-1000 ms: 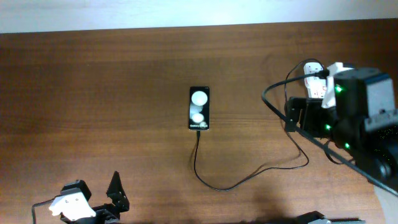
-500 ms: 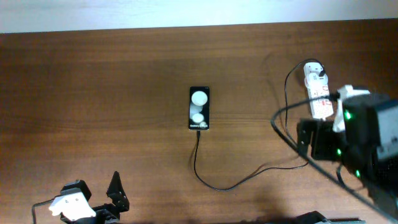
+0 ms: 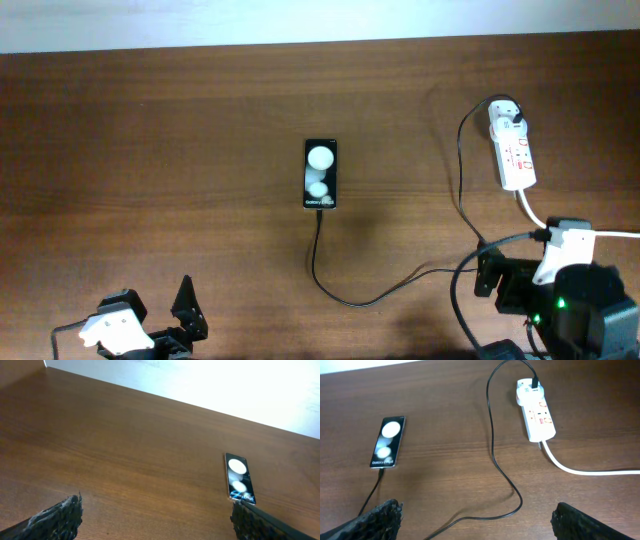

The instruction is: Plug charger to phone and switch on socket

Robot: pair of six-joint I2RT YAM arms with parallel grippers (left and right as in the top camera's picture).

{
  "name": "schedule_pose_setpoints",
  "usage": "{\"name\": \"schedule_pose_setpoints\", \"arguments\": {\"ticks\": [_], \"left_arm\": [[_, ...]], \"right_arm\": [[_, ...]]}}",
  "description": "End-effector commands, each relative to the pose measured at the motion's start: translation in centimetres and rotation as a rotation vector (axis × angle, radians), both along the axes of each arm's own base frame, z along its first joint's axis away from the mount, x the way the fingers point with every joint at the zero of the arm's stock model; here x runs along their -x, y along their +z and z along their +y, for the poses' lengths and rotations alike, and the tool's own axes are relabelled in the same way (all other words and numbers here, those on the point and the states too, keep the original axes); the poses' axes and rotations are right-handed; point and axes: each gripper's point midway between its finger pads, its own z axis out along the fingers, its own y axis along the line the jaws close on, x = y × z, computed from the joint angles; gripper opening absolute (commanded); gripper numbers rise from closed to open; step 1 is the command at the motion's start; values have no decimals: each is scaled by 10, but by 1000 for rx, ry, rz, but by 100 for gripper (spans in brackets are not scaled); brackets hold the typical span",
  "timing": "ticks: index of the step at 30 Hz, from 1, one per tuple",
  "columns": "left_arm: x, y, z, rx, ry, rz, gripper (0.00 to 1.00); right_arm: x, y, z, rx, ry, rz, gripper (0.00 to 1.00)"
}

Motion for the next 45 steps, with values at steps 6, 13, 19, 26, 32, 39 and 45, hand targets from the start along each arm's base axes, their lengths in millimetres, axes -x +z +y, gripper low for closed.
{"name": "schedule_pose_setpoints", "arguments": {"ticks": [6, 13, 19, 26, 32, 39, 45], "left_arm": [[0, 0, 0, 8, 1, -4, 99], [0, 0, 0, 8, 1, -4, 99], [0, 0, 0, 8, 1, -4, 99], [0, 0, 0, 8, 1, -4, 99], [0, 0, 0, 8, 1, -4, 99], [0, 0, 0, 8, 1, -4, 99], [0, 0, 0, 8, 1, -4, 99]], "right_arm": [[-1, -15, 5, -25, 28, -58, 99], [-19, -46, 14, -36, 45, -56, 99], [-29, -61, 14, -82, 31, -168, 99], [-27, -51, -11, -25, -39, -394, 99], [-56, -60, -11, -35, -26, -515, 98], [-65, -89, -9, -1, 4, -511, 99], [-70, -106, -9, 21, 11, -498, 99]]}}
